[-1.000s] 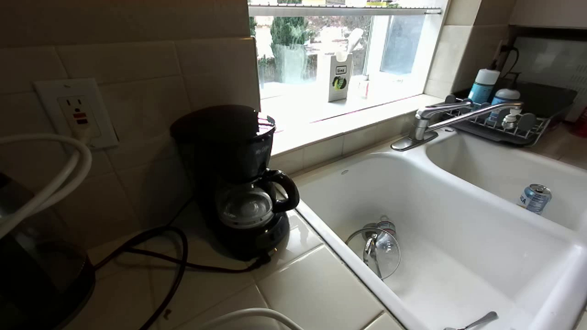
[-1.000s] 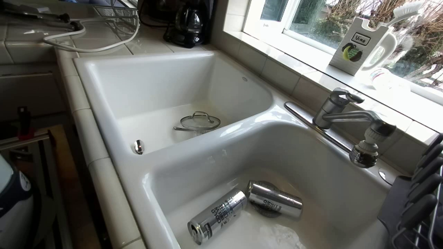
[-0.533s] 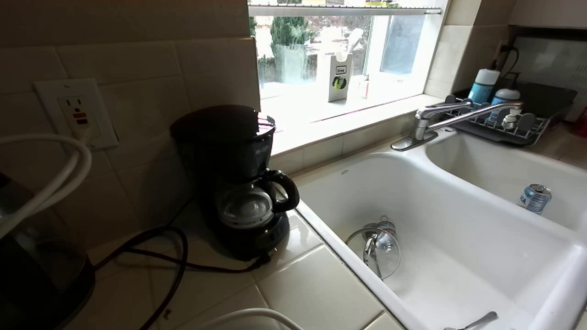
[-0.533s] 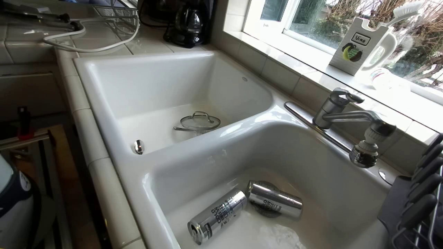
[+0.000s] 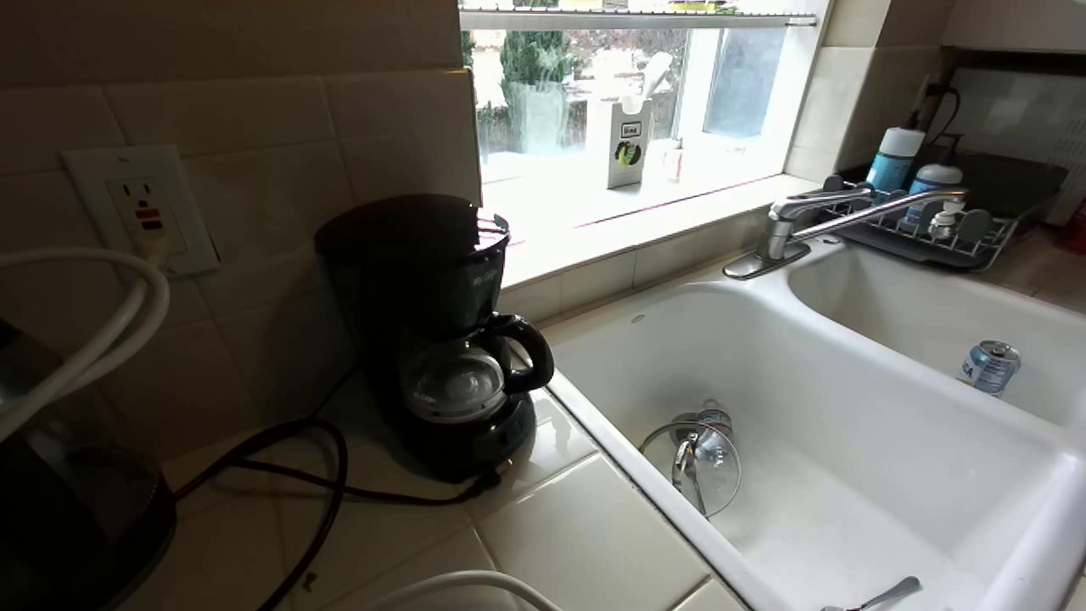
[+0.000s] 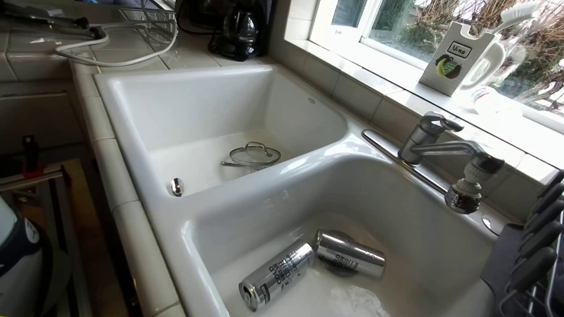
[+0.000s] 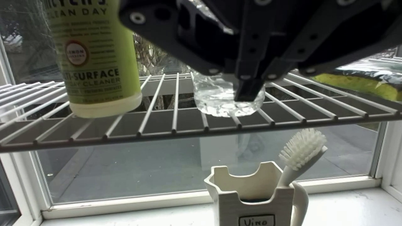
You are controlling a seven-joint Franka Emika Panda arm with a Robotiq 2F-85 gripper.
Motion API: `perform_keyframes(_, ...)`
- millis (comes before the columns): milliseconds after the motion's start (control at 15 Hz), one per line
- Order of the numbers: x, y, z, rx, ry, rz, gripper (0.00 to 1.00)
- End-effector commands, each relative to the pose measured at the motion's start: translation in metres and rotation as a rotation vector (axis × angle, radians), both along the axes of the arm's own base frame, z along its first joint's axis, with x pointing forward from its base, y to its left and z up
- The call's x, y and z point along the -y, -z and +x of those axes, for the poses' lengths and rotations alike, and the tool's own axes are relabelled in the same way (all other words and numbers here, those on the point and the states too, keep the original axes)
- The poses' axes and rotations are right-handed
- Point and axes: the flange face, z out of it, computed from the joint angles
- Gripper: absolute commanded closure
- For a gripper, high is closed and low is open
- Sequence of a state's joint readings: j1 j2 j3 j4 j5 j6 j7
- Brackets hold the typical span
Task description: Pick up the water bottle from the windowsill.
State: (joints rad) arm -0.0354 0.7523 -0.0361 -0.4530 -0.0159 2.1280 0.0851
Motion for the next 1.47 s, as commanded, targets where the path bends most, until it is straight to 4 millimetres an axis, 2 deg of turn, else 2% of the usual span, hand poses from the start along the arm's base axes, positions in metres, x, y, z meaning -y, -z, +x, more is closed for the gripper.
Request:
perform_keyframes(0,-0.002,0.004,0.006,0.036,-0.002,0.026,1.00)
perform_keyframes(533,-0.003,0.014,0.015,0.092,-0.005,0.019,1.00)
perform_keyframes(733,-0.005,0.013,0.012,0.054,-0.013,0.006,1.00)
perform_keyframes(1067,-0.009,-0.010,-0.015,-0.096,-0.028,0.004,1.00)
perform_keyframes(1400,0.006,-0.039,-0.067,-0.317,-0.026,-0.003,1.00)
